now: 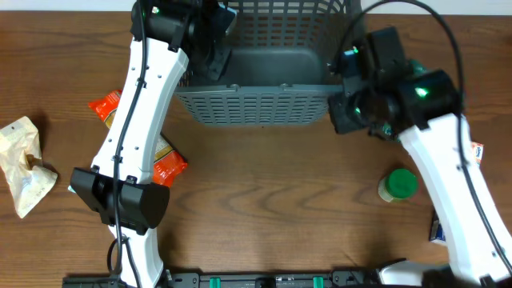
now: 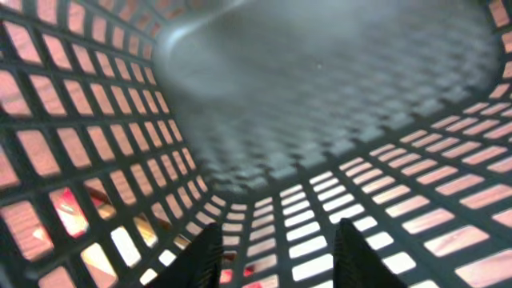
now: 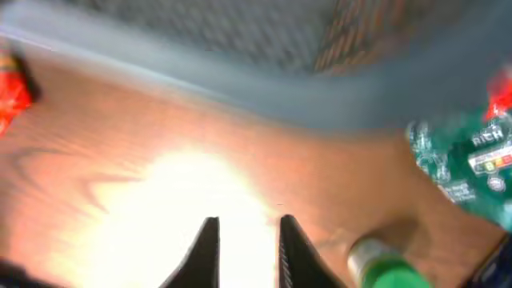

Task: Pack container
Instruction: 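Pull the grey basket toward the table centre with both grippers, then release the basket and move the right gripper to the green snack bag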

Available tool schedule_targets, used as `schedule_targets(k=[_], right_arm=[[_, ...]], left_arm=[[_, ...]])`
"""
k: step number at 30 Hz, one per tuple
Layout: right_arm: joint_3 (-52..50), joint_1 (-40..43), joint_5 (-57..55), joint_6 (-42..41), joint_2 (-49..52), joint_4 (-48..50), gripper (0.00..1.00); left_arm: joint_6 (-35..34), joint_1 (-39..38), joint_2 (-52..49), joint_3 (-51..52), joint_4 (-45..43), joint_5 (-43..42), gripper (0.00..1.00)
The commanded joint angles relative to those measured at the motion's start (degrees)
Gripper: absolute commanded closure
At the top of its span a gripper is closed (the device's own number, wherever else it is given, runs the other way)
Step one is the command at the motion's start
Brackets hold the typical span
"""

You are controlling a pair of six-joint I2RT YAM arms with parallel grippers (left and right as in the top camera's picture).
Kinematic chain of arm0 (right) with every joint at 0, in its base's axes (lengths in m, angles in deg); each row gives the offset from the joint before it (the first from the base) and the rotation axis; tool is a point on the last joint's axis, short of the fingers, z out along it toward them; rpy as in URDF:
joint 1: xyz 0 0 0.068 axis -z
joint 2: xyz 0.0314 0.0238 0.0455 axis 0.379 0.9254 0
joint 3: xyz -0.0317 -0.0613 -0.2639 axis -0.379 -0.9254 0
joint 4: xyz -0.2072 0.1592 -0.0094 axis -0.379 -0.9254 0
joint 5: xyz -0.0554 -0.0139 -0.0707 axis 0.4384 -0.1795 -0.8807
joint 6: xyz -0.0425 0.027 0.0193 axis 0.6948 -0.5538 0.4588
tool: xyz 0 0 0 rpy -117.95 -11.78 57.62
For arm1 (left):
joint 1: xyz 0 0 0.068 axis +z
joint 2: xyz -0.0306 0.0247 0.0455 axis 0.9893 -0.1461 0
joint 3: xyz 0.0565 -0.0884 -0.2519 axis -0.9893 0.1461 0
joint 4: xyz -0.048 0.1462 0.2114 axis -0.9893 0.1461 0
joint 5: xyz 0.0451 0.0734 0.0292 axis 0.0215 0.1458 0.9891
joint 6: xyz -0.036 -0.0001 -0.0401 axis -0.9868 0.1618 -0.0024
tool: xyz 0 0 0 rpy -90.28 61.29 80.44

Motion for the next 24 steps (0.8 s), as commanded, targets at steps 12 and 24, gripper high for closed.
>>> schedule_targets(k=[12,24], right_arm=[[0.92,6.29,-22.47,-33.33,-13.42,-9.86,0.01],[1.16,37.29,-12.13,-25.2,-6.93,-9.64,0.01]], left_arm=[[-8.76,0.2,20.41,0.2,9.16,13.68,0.01],[-24.15,16.44,22.67,0.98,15.91,15.08,0.01]])
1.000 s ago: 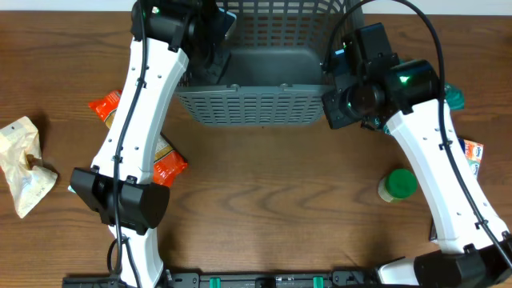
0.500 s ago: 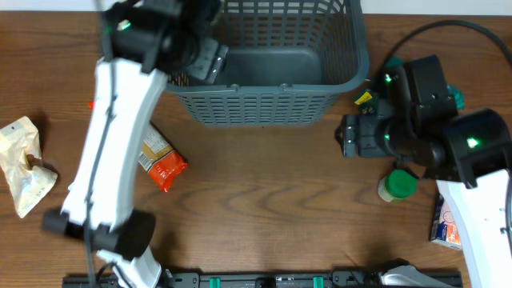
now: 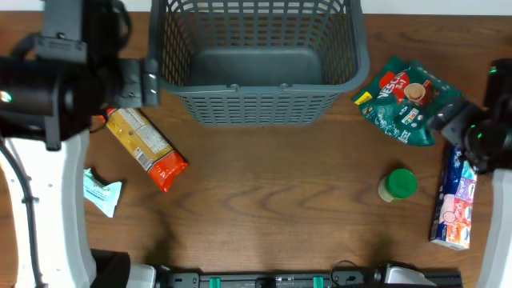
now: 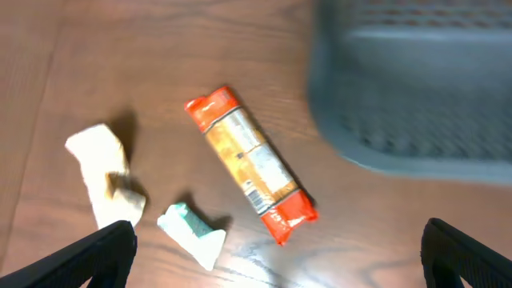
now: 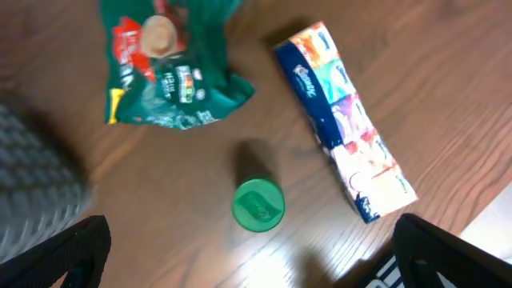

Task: Pack container
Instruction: 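Release the basket and move the right gripper to the green snack bag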

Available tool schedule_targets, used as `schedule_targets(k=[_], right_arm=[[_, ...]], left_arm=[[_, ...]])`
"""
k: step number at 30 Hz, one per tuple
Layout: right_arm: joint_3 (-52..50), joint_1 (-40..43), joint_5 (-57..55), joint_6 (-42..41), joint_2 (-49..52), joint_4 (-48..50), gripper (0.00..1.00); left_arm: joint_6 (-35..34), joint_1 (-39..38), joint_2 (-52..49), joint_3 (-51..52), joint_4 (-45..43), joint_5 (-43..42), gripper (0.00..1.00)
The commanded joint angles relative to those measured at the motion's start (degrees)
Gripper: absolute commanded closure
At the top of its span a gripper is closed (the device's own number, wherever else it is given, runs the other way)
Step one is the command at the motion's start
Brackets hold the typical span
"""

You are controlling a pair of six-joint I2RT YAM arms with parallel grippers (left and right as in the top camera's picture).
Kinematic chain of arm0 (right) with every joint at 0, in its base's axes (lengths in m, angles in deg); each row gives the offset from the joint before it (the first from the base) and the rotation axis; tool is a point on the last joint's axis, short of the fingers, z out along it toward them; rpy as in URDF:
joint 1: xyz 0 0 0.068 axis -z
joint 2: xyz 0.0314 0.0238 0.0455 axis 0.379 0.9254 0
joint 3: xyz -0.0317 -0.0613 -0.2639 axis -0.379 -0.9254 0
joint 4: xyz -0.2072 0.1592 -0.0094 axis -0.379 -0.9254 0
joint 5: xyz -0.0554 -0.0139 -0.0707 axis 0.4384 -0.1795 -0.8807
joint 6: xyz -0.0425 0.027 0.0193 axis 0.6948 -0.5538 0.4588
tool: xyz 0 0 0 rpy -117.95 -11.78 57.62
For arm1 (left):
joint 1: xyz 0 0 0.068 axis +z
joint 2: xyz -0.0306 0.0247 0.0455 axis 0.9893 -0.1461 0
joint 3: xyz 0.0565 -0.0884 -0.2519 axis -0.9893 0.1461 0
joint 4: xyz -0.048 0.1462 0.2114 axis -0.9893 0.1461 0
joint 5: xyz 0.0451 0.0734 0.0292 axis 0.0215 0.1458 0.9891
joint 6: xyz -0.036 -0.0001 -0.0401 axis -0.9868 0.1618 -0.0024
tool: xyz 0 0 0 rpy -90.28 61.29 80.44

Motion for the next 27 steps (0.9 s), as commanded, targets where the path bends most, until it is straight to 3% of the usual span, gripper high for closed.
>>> schedule_targets(k=[1,6,18,27], right_arm=[[0.81,9.25,5.57,5.92,4.22,0.39,0.01],[0.81,14.91,13.49,15.23,7.72,3.21,0.01],[0.81,16.04,17.46,18.64,18.25,13.86,0.01],[0.81,16.02,24.87,24.87,33.44,22.53,0.01]], left_arm=[[-7.08,7.8,-1.31,0.68,1.33,1.38,0.01],[-7.02,12.94,-1.86,0.68,1.03,-0.35,0.01],[-3.15,13.07,-1.92,0.68,-0.85,-0.44,0.01],[-1.68,13.07,-1.92,0.68,-0.48,-0.42,0.02]])
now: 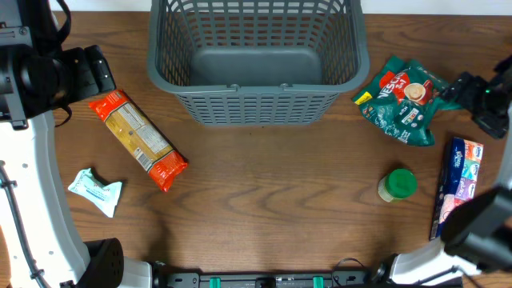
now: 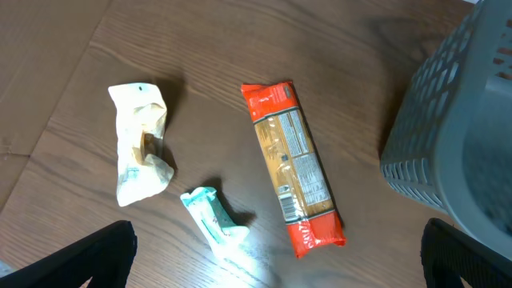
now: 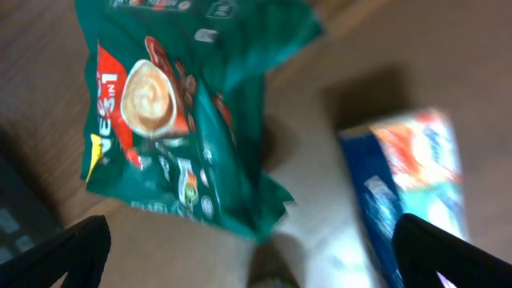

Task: Pack container
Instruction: 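Release the basket and move the right gripper to the green snack bag, then grasp the green snack bag with the right gripper and lift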

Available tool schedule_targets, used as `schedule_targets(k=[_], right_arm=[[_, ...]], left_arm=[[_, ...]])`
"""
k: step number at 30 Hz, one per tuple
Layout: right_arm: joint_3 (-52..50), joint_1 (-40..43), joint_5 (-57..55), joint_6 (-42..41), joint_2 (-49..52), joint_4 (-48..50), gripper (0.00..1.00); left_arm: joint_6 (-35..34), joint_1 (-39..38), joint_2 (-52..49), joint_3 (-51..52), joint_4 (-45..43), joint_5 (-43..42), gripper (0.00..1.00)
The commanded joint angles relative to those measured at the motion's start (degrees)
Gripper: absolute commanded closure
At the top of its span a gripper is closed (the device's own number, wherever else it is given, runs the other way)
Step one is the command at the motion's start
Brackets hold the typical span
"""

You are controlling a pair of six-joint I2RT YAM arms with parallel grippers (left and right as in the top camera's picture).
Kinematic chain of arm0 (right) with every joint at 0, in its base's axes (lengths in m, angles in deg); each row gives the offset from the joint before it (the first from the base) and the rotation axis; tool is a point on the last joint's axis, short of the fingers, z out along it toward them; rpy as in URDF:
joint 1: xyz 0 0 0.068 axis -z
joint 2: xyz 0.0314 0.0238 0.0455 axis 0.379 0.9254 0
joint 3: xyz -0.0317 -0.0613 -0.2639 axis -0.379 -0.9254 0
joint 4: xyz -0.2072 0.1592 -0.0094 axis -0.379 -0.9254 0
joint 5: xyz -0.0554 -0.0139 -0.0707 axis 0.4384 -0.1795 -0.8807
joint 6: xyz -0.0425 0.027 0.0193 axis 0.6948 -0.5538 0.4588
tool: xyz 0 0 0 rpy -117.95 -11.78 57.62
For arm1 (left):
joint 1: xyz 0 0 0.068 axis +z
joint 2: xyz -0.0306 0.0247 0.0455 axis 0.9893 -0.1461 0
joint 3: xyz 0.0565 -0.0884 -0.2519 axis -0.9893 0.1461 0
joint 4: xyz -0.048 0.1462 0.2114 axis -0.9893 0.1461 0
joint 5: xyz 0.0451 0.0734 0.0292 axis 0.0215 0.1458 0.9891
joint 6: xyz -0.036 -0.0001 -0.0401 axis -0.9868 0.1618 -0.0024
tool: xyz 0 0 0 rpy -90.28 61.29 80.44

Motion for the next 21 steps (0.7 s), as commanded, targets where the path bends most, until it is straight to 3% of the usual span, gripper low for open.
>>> schedule_targets(k=[1,6,17,19,21], right_arm=[[0.66,0.5,7.8,5.53,7.32,2.27,0.01],[0.66,-0.13,14.64,9.11,16.0,6.19,0.01],[0.63,-1.05,16.17,10.78,25.4,12.85,0.01],[0.63,-1.07,16.2,10.78,26.53,13.29,0.19],[0.63,-1.16,16.15,10.82,27.43,13.44,0.46]], left_arm=[[1.25,0.13,-0.33,0.33,0.33,0.04,0.01],[1.25,0.13,-0.33,0.33,0.33,0.04,0.01],[1.2,0.11,-0.33,0.33,0.31,-0.13,0.01],[1.2,0.11,-0.33,0.33,0.35,-0.13,0.01],[1.22,-0.04,-0.33,0.33,0.37,-0.13,0.01]])
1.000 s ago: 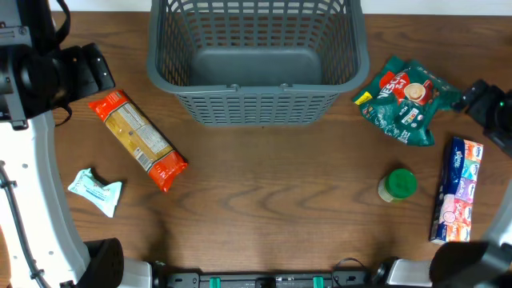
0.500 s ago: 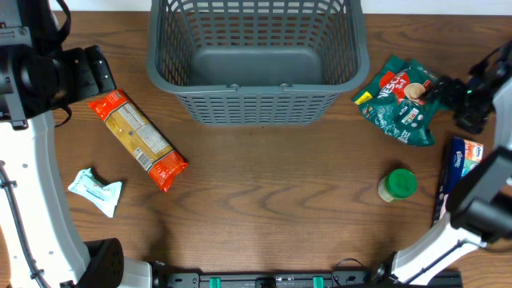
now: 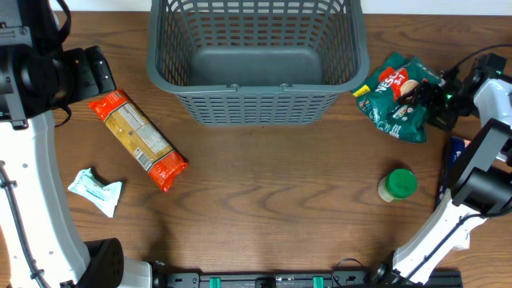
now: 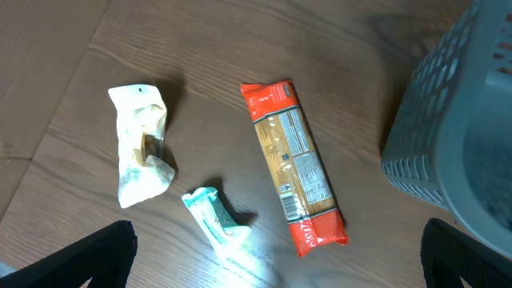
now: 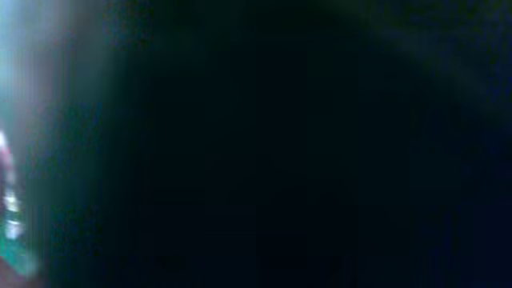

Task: Pack container
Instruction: 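Grasp the green snack bag with the right gripper and lift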

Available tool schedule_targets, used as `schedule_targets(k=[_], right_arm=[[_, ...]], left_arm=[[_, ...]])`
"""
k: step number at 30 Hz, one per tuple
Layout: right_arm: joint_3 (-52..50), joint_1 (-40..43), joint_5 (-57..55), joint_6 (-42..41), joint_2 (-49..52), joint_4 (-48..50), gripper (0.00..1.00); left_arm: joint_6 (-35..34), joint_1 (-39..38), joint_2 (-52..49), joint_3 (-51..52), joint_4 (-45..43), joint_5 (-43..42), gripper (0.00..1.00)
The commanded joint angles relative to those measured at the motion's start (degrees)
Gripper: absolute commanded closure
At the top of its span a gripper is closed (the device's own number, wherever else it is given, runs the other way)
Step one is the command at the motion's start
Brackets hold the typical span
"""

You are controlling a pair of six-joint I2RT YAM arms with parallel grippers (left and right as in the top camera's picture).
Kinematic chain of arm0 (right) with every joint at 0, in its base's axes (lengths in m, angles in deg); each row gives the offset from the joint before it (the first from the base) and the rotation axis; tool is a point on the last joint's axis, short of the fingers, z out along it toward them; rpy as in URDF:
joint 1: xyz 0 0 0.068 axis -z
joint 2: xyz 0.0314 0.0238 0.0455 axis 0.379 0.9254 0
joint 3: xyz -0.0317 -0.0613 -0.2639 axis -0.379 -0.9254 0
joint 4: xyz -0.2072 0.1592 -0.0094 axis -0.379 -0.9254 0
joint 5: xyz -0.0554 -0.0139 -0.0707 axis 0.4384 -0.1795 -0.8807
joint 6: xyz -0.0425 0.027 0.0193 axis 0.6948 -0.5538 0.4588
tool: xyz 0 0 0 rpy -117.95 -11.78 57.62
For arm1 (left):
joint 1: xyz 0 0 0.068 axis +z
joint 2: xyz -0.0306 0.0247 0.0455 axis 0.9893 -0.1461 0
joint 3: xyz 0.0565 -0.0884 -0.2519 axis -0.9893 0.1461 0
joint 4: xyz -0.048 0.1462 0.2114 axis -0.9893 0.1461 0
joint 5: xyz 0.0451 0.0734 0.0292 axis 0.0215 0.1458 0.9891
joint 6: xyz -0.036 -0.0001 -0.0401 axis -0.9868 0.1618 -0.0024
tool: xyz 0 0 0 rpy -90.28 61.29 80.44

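The grey basket (image 3: 254, 60) stands empty at the back centre. An orange-red pasta packet (image 3: 138, 141) lies to its left, with a small teal packet (image 3: 96, 190) nearer the front. In the left wrist view these lie below my left gripper (image 4: 280, 258), which hangs high and open, alongside a crumpled white bag (image 4: 140, 146). My right gripper (image 3: 430, 99) is against the green coffee bag (image 3: 398, 96). Its wrist view is almost black, so its jaws cannot be made out.
A green-lidded jar (image 3: 398, 184) stands on the wood at the front right. A blue tissue pack (image 3: 448, 152) lies mostly hidden under my right arm at the right edge. The basket's wall (image 4: 448, 144) fills the right of the left wrist view.
My right gripper has moved left from the table's right edge onto the green coffee bag, and its wrist view has gone dark. The left arm and the other items have not moved.
First my left gripper was inside the basket and my right one at its front right corner. Then both arms were out to the sides, open, over the loose items. The left stayed high over the pasta packet; the right is now at the coffee bag.
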Motion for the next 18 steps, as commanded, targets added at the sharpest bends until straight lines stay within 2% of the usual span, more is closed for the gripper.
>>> schedule_targets(k=[1,4,6,13,18], right_arm=[[0.07,-0.68,-2.54,0.61,3.98,0.22,0.59],[0.07,-0.72,-2.54,1.07,4.55,0.17,0.88],[0.07,-0.81,-2.51,1.07,4.59,0.17,0.99],[0.09,-0.96,-2.51,1.22,1.66,-2.27,0.99],[0.24,-1.36,-2.86,2.97,-9.51,-2.84,0.99]], left_arm=[[0.31,-0.04,-0.33,0.33,0.31,0.02,0.02],[0.33,-0.09,-0.33,0.33,0.28,0.02,0.01],[0.33,-0.09,-0.33,0.33,0.31,0.02,0.01],[0.63,-0.07,-0.33,0.33,0.24,0.09,0.01],[1.66,-0.07,-0.33,0.33,-0.04,0.09,0.02]])
